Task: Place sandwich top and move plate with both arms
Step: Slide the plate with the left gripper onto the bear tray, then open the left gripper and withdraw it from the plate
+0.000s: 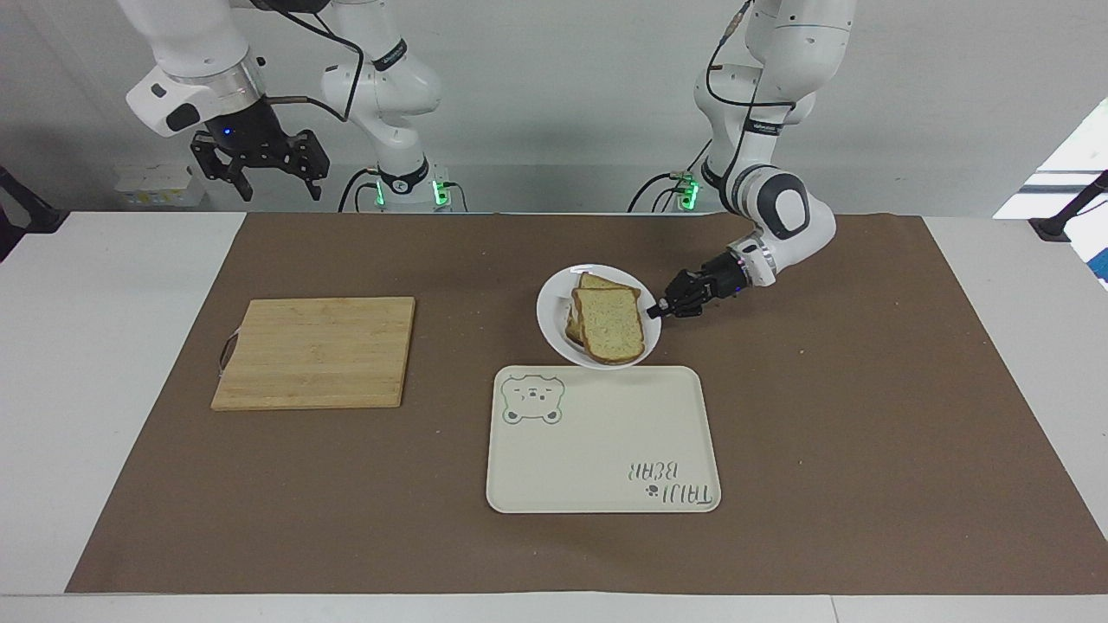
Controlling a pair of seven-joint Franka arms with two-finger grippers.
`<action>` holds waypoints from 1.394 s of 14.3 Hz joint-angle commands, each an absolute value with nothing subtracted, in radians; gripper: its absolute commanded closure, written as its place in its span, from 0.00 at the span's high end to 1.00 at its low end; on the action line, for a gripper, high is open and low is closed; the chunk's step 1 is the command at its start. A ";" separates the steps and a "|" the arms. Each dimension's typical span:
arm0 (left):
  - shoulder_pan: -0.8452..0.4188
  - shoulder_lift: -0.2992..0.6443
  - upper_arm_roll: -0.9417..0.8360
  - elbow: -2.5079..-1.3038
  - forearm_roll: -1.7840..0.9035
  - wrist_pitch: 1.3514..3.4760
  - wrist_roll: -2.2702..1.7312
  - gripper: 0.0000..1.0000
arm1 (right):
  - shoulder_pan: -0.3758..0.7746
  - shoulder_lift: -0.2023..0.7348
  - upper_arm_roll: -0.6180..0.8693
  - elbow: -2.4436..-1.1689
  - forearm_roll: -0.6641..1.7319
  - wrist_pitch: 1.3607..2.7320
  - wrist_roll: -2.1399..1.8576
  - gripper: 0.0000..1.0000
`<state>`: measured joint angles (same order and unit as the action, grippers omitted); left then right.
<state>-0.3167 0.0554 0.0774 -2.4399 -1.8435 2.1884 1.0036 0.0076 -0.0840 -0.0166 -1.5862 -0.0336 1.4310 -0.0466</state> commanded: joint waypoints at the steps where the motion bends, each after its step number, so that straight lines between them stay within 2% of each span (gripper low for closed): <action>1: -0.286 0.161 0.078 -2.289 -1.813 2.195 0.954 0.00 | -0.002 -0.091 -0.012 -1.583 -0.043 1.427 -0.074 1.00; 4: -0.276 0.268 0.077 -2.160 -1.694 2.218 0.911 0.00 | -0.002 -0.091 -0.014 -1.583 -0.043 1.427 -0.072 1.00; 9: -0.279 0.448 0.072 -1.976 -1.674 2.290 0.904 0.00 | -0.002 -0.091 -0.014 -1.583 -0.043 1.427 -0.072 1.00; 16: -0.287 0.460 0.067 -1.948 -1.637 2.319 0.854 0.00 | -0.002 -0.091 -0.012 -1.583 -0.043 1.427 -0.074 1.00; 18: -0.279 0.460 0.067 -1.936 -1.600 2.312 0.853 0.34 | -0.002 -0.091 -0.012 -1.583 -0.043 1.427 -0.074 1.00; 19: -0.279 0.456 0.071 -1.924 -1.574 2.312 0.824 0.55 | -0.002 -0.091 -0.012 -1.583 -0.043 1.427 -0.072 1.00; 20: -0.279 0.442 0.072 -1.898 -1.499 2.316 0.771 0.81 | -0.002 -0.091 -0.012 -1.583 -0.043 1.427 -0.072 1.00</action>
